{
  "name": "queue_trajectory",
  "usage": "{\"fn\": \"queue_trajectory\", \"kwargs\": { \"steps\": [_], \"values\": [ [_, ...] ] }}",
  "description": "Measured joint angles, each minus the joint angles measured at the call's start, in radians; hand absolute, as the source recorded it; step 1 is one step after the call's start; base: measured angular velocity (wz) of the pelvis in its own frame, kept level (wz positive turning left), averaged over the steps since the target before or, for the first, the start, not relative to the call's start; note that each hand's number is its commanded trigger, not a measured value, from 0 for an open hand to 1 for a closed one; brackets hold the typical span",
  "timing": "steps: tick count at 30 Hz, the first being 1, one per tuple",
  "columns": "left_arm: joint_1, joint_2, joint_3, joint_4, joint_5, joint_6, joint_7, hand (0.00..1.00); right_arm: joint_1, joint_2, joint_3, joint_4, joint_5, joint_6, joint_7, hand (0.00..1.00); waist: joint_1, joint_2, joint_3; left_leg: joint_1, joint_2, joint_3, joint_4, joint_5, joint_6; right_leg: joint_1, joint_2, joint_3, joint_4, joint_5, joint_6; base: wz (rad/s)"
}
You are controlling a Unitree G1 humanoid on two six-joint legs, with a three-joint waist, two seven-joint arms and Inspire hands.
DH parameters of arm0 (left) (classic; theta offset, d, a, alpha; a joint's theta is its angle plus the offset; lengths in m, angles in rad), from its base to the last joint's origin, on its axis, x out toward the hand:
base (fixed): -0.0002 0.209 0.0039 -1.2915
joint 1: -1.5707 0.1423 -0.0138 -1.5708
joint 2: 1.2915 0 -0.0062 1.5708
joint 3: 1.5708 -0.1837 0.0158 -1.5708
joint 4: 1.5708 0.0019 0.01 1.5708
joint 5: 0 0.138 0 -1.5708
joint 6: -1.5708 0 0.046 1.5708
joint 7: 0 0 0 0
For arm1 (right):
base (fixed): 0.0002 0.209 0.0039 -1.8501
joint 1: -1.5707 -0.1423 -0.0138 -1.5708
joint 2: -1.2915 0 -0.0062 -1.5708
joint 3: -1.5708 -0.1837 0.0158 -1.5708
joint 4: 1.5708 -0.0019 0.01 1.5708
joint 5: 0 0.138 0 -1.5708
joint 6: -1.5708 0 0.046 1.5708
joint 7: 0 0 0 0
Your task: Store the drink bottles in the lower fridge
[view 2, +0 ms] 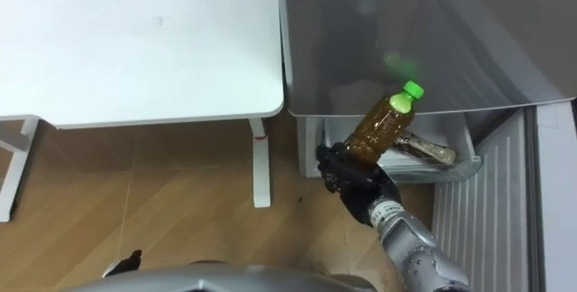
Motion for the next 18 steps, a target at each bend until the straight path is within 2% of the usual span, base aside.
{"fn": "queue_trajectory", "kwargs": {
  "steps": [5,10,18],
  "values": [
    [0.008,-0.001,-0.001,0.000,0.001,0.000,0.011,0.00,0.003,0.000,0.000,0.000,0.090,-0.022,-0.025,1.00,0.001,0.000,0.0001,0.003,0.000,0.000,0.001,0.000,0.000,0.003,0.000,-0.001,0.000,0.000,0.000,0.00],
    [0.016,-0.010,0.000,0.005,0.034,-0.002,0.019,0.00,0.003,0.001,0.000,0.006,0.171,-0.062,-0.032,1.00,0.003,0.001,0.0003,0.000,0.000,0.000,0.003,0.000,0.000,0.002,0.000,-0.001,0.000,0.000,0.000,0.00],
    [0.012,-0.011,-0.014,0.021,0.038,-0.003,0.027,0.00,0.003,0.001,0.002,0.013,0.323,-0.095,-0.043,1.00,0.004,0.004,0.0000,-0.002,0.000,-0.001,0.002,0.000,0.000,-0.002,0.000,-0.004,0.001,0.000,0.000,0.00]
  ]
}}
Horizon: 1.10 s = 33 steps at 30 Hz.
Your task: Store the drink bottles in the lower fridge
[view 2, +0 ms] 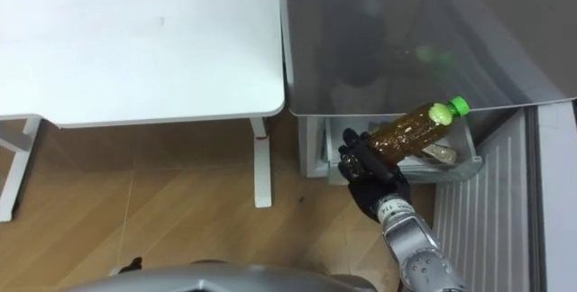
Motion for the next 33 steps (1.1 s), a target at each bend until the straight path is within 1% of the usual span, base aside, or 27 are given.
{"fn": "queue_trajectory", "kwargs": {
  "steps": [3,7,10,16,24,32,33],
  "values": [
    [-0.004,-0.002,0.000,0.017,0.001,-0.002,0.007,0.00,-0.001,0.000,0.000,0.013,0.034,-0.019,-0.001,1.00,0.001,0.001,-0.0003,0.001,0.000,0.000,-0.001,0.000,0.000,0.001,0.000,-0.003,0.000,0.000,0.000,0.00],
    [0.005,-0.002,-0.020,0.018,0.001,-0.002,0.009,0.00,-0.008,0.000,-0.001,0.070,0.098,-0.027,-0.002,1.00,-0.002,0.004,0.0010,0.000,0.000,0.000,0.000,0.000,0.000,0.003,-0.002,-0.021,0.000,0.000,0.000,0.00],
    [0.011,-0.003,-0.032,0.018,0.001,-0.002,0.009,0.00,-0.008,0.000,-0.001,0.084,0.137,-0.032,-0.006,1.00,0.000,0.010,0.0035,-0.001,0.000,0.000,0.000,0.000,0.000,0.002,-0.002,-0.022,0.000,0.000,0.000,0.00],
    [0.018,-0.003,-0.042,0.018,0.001,-0.002,0.000,0.00,-0.007,0.000,-0.001,0.086,0.206,-0.053,-0.007,1.00,-0.001,0.015,0.0062,0.000,0.000,0.000,0.000,0.000,0.000,0.003,-0.003,-0.025,-0.001,0.000,0.000,0.00],
    [0.028,-0.003,-0.042,0.018,0.001,-0.002,-0.015,0.00,-0.005,0.000,-0.001,0.086,0.249,-0.067,-0.007,1.00,-0.001,0.023,0.0015,0.001,0.000,0.000,0.000,0.000,0.000,0.004,-0.003,-0.026,-0.002,0.000,0.000,0.00],
    [0.045,-0.003,-0.039,0.016,0.001,-0.001,-0.024,0.00,-0.001,0.000,-0.003,0.094,0.266,-0.070,-0.006,1.00,0.002,0.020,0.0017,0.015,-0.002,-0.001,-0.001,0.000,0.000,0.021,-0.003,-0.024,-0.011,-0.001,0.001,0.00],
    [0.045,-0.003,-0.038,0.016,0.001,-0.001,-0.032,0.00,-0.002,0.000,-0.003,0.101,0.266,-0.072,-0.006,1.00,0.003,0.022,-0.0006,0.013,-0.003,-0.003,0.000,0.000,0.000,0.022,-0.003,-0.024,-0.017,-0.001,0.002,0.05]
  ]
}}
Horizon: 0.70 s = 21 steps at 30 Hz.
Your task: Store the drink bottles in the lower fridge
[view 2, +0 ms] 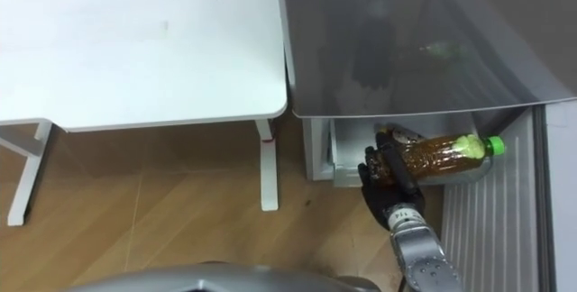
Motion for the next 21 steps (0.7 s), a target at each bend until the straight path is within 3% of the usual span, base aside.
{"fn": "queue_trajectory", "kwargs": {
  "steps": [5,9,17,21],
  "values": [
    [-0.019,0.000,0.005,0.001,0.000,0.003,-0.004,0.00,-0.024,0.000,-0.002,0.047,0.024,0.000,0.000,1.00,0.004,0.005,-0.0043,-0.021,-0.002,-0.007,0.004,0.001,0.001,-0.016,0.000,-0.003,-0.001,0.000,0.001,0.04],
    [-0.053,0.001,0.003,0.001,-0.009,0.007,-0.009,0.00,-0.103,-0.001,-0.013,0.130,0.050,0.009,0.000,1.00,0.000,0.006,-0.0037,-0.079,-0.001,-0.014,0.024,0.002,0.003,-0.065,0.000,-0.007,0.018,0.000,0.000,0.06],
    [-0.157,0.017,-0.022,0.001,-0.042,0.014,0.017,0.00,-0.320,-0.006,-0.043,0.340,0.071,0.031,0.000,1.00,0.000,0.001,0.0092,-0.193,-0.003,-0.042,0.046,0.014,0.008,-0.166,-0.003,-0.030,0.045,0.003,-0.004,0.10],
    [-0.216,0.023,-0.028,0.003,-0.049,0.014,0.015,0.00,-0.398,-0.010,-0.081,0.412,0.070,0.045,0.006,1.00,0.023,0.001,0.0132,-0.264,-0.008,-0.058,0.049,0.031,0.011,-0.241,-0.009,-0.051,0.070,0.004,-0.004,0.13]
  ]
}}
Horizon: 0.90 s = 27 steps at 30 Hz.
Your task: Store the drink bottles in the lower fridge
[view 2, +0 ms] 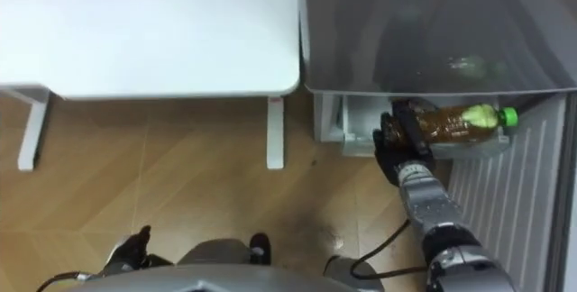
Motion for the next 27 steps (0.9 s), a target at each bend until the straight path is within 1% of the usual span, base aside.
{"fn": "queue_trajectory", "kwargs": {
  "steps": [1,2,3,4,5,7,9,11,12,13,15,16,17,19,21,22,25,26,27],
  "values": [
    [-0.015,0.000,-0.001,0.006,-0.003,-0.001,-0.004,0.00,-0.024,-0.004,-0.008,0.033,-0.001,0.016,0.001,1.00,0.002,0.000,0.0004,-0.013,-0.001,-0.001,-0.004,0.005,0.001,-0.013,-0.002,-0.005,0.000,0.001,-0.002,0.06],
    [-0.023,0.000,-0.002,0.008,-0.012,-0.001,-0.005,0.00,-0.035,-0.005,-0.017,0.043,-0.003,0.023,-0.002,1.00,0.002,0.001,0.0015,-0.020,-0.002,-0.001,-0.005,0.008,0.002,-0.020,-0.003,-0.007,0.000,0.001,-0.002,0.06],
    [-0.037,0.001,-0.004,0.013,-0.030,-0.001,-0.008,0.00,-0.064,-0.005,-0.038,0.074,-0.004,0.030,-0.002,1.00,0.002,0.004,0.0055,-0.033,-0.003,-0.002,-0.010,0.015,0.003,-0.035,-0.004,-0.010,0.002,0.003,-0.003,0.07],
    [-0.047,0.005,-0.004,0.022,-0.040,-0.006,-0.017,0.00,-0.096,-0.007,-0.059,0.113,-0.006,0.033,-0.004,1.00,0.002,0.004,0.0060,-0.048,-0.005,-0.002,-0.020,0.026,0.004,-0.059,-0.008,-0.011,0.014,0.003,-0.003,0.05],
    [-0.054,0.005,-0.004,0.030,-0.040,-0.011,-0.019,0.00,-0.109,-0.009,-0.076,0.126,-0.009,0.038,-0.005,1.00,0.003,0.005,0.0083,-0.054,-0.007,-0.002,-0.025,0.031,0.004,-0.070,-0.010,-0.011,0.019,0.003,-0.003,0.04],
    [-0.066,0.009,-0.004,0.047,-0.040,-0.019,-0.023,0.00,-0.150,-0.025,-0.116,0.150,-0.011,0.042,-0.007,1.00,0.012,0.003,0.0106,-0.085,-0.014,-0.002,-0.053,0.056,0.007,-0.121,-0.019,-0.011,0.037,0.003,-0.003,0.00],
    [-0.081,0.015,-0.016,0.067,-0.040,-0.021,-0.023,0.00,-0.173,-0.043,-0.118,0.150,-0.018,0.042,-0.007,1.00,0.022,0.000,0.0144,-0.120,-0.015,0.001,-0.059,0.069,0.009,-0.169,-0.024,-0.010,0.058,0.003,-0.004,0.00],
    [-0.102,0.016,-0.025,0.081,-0.039,-0.014,-0.023,0.00,-0.204,-0.058,-0.120,0.162,-0.023,0.044,-0.008,1.00,0.029,-0.005,0.0184,-0.157,-0.018,0.000,-0.059,0.081,0.011,-0.215,-0.029,-0.010,0.078,0.004,-0.004,0.02],
    [-0.114,0.016,-0.033,0.081,-0.039,-0.014,-0.022,0.00,-0.220,-0.065,-0.123,0.163,-0.026,0.046,-0.016,1.00,0.032,-0.011,0.0225,-0.180,-0.019,0.000,-0.060,0.088,0.013,-0.243,-0.032,-0.009,0.092,0.004,-0.004,0.05],
    [-0.125,0.016,-0.045,0.080,-0.039,-0.015,-0.022,0.00,-0.241,-0.069,-0.123,0.163,-0.030,0.052,-0.026,1.00,0.034,-0.016,0.0261,-0.199,-0.021,0.000,-0.060,0.095,0.015,-0.269,-0.035,-0.009,0.106,0.003,-0.004,0.06],
    [-0.141,0.016,-0.071,0.081,-0.038,-0.017,-0.022,0.00,-0.278,-0.073,-0.123,0.162,-0.041,0.053,-0.032,1.00,0.029,-0.022,0.0298,-0.226,-0.026,-0.001,-0.060,0.105,0.019,-0.302,-0.043,-0.009,0.123,0.003,-0.005,0.08],
    [-0.148,0.016,-0.079,0.080,-0.038,-0.025,-0.022,0.00,-0.307,-0.078,-0.123,0.162,-0.051,0.053,-0.041,1.00,0.026,-0.023,0.0300,-0.246,-0.031,-0.005,-0.059,0.111,0.023,-0.321,-0.048,-0.011,0.131,0.003,-0.005,0.10],
    [-0.153,0.017,-0.083,0.080,-0.038,-0.030,-0.022,0.00,-0.317,-0.082,-0.123,0.162,-0.058,0.053,-0.052,1.00,0.024,-0.023,0.0303,-0.255,-0.032,-0.006,-0.056,0.114,0.025,-0.332,-0.050,-0.012,0.137,0.003,-0.005,0.12],
    [-0.162,0.020,-0.095,0.075,-0.040,-0.040,-0.013,0.00,-0.338,-0.098,-0.123,0.162,-0.065,0.057,-0.074,1.00,0.028,-0.030,0.0346,-0.277,-0.039,-0.007,-0.055,0.122,0.032,-0.360,-0.061,-0.012,0.156,0.002,-0.003,0.07],
    [-0.161,0.024,-0.109,0.076,-0.041,-0.039,-0.011,0.00,-0.350,-0.106,-0.123,0.162,-0.062,0.063,-0.091,1.00,0.030,-0.033,0.0359,-0.290,-0.043,-0.007,-0.051,0.125,0.036,-0.374,-0.065,-0.009,0.163,0.002,-0.001,0.04],
    [-0.162,0.026,-0.111,0.075,-0.041,-0.039,-0.008,0.00,-0.361,-0.113,-0.123,0.162,-0.057,0.067,-0.104,1.00,0.029,-0.037,0.0383,-0.300,-0.047,-0.007,-0.051,0.128,0.038,-0.390,-0.072,-0.010,0.176,0.000,0.001,0.05],
    [-0.163,0.027,-0.112,0.075,-0.039,-0.039,0.005,0.00,-0.382,-0.138,-0.123,0.162,-0.064,0.070,-0.117,1.00,0.033,-0.036,0.0384,-0.327,-0.050,-0.007,-0.047,0.136,0.046,-0.420,-0.084,-0.012,0.194,-0.002,0.005,0.07],
    [-0.163,0.028,-0.113,0.076,-0.039,-0.039,0.006,0.00,-0.384,-0.141,-0.123,0.162,-0.067,0.070,-0.117,0.88,0.034,-0.036,0.0385,-0.330,-0.051,-0.007,-0.046,0.137,0.047,-0.424,-0.086,-0.012,0.196,-0.002,0.005,0.08],
    [-0.163,0.031,-0.124,0.076,-0.040,-0.038,0.008,0.00,-0.391,-0.146,-0.123,0.162,-0.071,0.070,-0.120,0.00,0.035,-0.036,0.0387,-0.336,-0.055,-0.007,-0.044,0.139,0.050,-0.433,-0.093,-0.018,0.207,-0.003,0.007,0.05]
  ]
}}
